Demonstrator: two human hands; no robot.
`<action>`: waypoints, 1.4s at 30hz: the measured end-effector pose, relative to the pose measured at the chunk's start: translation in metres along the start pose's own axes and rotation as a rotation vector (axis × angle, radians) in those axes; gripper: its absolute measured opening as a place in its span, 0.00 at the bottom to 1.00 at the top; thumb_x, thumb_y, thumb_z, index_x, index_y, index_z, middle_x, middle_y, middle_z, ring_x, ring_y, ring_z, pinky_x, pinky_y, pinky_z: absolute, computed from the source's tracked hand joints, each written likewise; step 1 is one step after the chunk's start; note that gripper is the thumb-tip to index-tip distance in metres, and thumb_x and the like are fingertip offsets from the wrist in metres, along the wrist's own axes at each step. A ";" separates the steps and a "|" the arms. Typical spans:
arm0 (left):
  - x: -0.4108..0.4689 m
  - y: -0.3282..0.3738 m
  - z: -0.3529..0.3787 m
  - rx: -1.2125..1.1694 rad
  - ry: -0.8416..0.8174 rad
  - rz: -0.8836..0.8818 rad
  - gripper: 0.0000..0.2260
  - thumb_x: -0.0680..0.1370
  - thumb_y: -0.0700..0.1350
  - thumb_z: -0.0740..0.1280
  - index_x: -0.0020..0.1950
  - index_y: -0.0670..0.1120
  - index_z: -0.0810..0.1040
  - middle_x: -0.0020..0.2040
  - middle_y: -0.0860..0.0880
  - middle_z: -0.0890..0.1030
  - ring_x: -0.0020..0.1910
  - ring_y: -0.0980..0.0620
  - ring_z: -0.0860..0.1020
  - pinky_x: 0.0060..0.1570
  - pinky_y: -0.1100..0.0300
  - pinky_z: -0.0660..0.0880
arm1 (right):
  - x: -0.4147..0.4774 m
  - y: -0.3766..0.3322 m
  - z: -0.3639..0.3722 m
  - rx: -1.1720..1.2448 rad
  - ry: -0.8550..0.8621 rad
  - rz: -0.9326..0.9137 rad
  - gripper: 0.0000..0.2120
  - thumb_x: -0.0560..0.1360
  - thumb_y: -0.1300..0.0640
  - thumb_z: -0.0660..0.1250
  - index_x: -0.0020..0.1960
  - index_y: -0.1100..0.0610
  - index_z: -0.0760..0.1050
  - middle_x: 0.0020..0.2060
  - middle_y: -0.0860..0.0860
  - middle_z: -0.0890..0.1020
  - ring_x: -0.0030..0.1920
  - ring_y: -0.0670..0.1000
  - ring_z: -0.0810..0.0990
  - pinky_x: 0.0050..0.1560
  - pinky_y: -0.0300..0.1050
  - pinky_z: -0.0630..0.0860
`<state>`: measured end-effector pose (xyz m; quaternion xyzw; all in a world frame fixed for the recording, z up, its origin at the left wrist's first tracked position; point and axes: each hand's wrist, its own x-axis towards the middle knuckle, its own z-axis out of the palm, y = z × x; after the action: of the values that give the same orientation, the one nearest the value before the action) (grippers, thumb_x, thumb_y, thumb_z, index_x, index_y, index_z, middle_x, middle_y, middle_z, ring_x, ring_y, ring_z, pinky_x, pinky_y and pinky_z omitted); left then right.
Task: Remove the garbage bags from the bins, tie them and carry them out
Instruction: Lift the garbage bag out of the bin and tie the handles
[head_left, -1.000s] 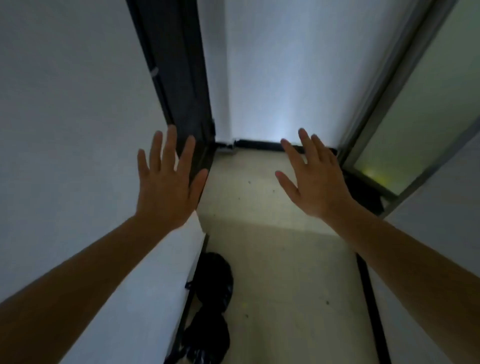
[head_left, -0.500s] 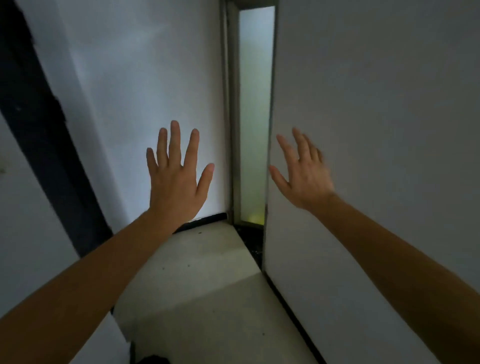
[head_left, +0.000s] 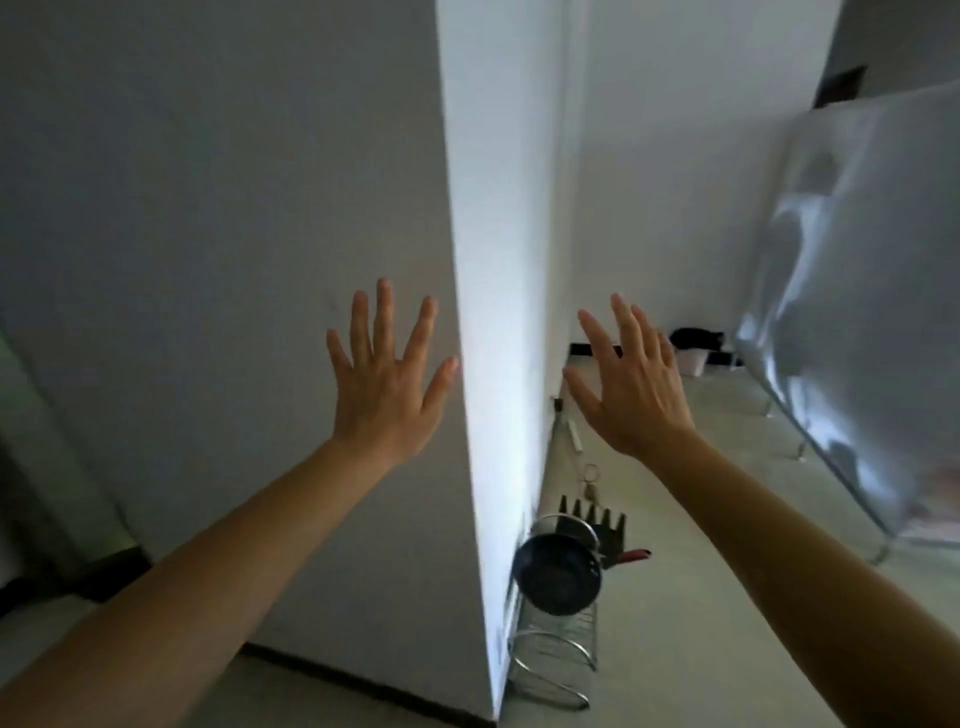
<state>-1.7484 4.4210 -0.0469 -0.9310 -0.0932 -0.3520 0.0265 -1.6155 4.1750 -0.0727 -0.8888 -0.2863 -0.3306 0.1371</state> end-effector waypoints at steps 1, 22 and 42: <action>0.014 0.039 0.013 -0.024 0.013 0.036 0.30 0.82 0.63 0.47 0.82 0.53 0.51 0.82 0.39 0.46 0.80 0.35 0.47 0.72 0.28 0.51 | -0.010 0.045 -0.008 -0.013 0.005 0.065 0.33 0.81 0.37 0.55 0.81 0.50 0.53 0.81 0.60 0.52 0.79 0.63 0.53 0.77 0.62 0.53; 0.247 0.501 0.344 -0.277 -0.126 0.319 0.29 0.84 0.62 0.47 0.83 0.55 0.44 0.82 0.42 0.40 0.81 0.38 0.40 0.75 0.31 0.45 | -0.028 0.580 0.062 -0.189 -0.180 0.447 0.36 0.79 0.34 0.48 0.81 0.50 0.51 0.80 0.61 0.52 0.79 0.64 0.55 0.77 0.60 0.56; 0.626 0.667 0.703 -0.319 -0.203 0.387 0.30 0.83 0.64 0.46 0.82 0.54 0.46 0.82 0.41 0.42 0.81 0.37 0.43 0.74 0.29 0.50 | 0.260 0.933 0.305 -0.294 -0.193 0.364 0.34 0.80 0.35 0.52 0.81 0.51 0.56 0.79 0.62 0.56 0.78 0.64 0.60 0.75 0.60 0.61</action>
<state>-0.7032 3.9440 -0.1502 -0.9544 0.1409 -0.2556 -0.0631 -0.7404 3.6713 -0.1776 -0.9635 -0.0822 -0.2524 0.0356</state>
